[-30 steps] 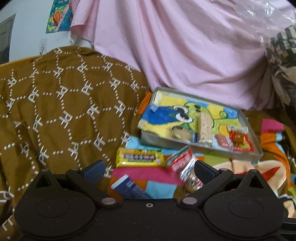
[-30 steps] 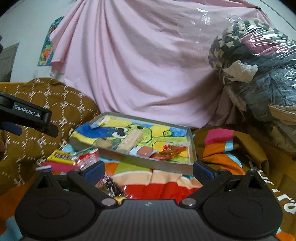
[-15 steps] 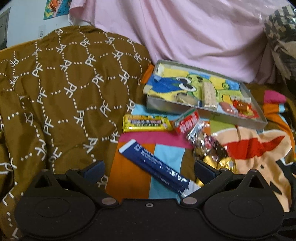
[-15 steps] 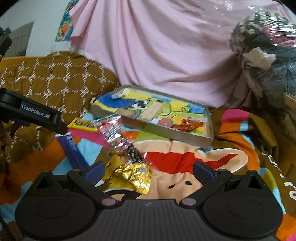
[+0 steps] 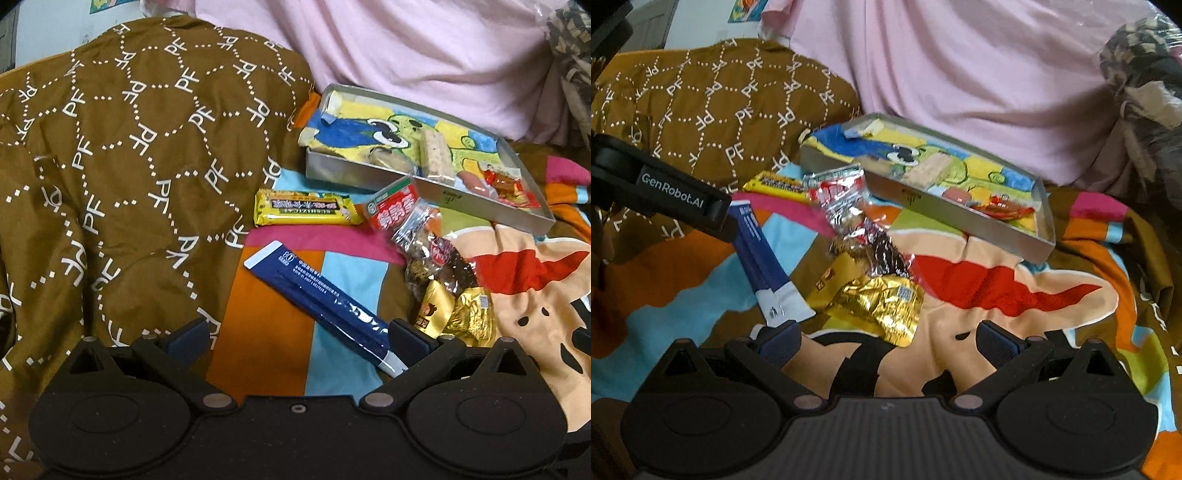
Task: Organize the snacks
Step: 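Move both tools back toward the blue tube pack and gold sweets, then reach the left tool to the blue tube pack while the right approaches the gold sweets, then grasp the blue tube pack with the left tool while the right grasps the gold sweet, then carry the blue tube pack and gold sweet into the grey tray and release both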
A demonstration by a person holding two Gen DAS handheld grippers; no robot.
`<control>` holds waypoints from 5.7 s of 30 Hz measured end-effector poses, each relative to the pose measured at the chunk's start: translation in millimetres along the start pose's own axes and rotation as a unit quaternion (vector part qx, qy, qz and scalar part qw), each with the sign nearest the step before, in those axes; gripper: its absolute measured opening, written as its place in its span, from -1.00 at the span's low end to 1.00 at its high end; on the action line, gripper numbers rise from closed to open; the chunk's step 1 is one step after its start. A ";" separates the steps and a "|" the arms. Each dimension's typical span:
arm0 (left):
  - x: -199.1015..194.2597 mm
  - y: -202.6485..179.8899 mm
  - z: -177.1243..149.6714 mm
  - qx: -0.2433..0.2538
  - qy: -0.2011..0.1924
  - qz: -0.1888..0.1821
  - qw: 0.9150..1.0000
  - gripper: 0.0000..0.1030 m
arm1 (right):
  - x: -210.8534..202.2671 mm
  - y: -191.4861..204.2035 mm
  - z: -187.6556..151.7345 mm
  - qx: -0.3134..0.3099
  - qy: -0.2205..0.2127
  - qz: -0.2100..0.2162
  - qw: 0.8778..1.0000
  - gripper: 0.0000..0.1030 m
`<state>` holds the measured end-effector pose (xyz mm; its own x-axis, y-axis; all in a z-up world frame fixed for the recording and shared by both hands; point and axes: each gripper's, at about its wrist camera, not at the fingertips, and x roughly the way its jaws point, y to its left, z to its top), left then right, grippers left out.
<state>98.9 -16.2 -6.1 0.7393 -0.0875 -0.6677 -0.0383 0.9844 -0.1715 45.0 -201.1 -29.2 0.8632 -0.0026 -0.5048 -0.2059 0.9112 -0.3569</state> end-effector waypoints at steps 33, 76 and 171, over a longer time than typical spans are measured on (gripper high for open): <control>52.6 -29.8 14.6 -0.046 0.047 0.037 0.997 0.98 | 61.4 12.9 -3.1 -0.196 -0.050 0.031 0.979 0.99; 68.3 -17.0 13.6 -0.059 0.104 0.050 0.992 0.01 | 57.1 -17.3 4.9 -0.109 0.008 0.158 0.981 0.93; 20.9 -73.4 97.2 -0.030 -0.044 -0.075 0.996 -0.81 | 25.3 -52.3 42.8 0.068 -0.204 0.025 0.976 -0.65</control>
<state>182.5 -75.5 63.0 0.7952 -0.2160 -0.5666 0.0384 0.9504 -0.3085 97.3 -231.1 10.4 0.9711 0.1820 -0.1547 -0.2133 0.9522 -0.2186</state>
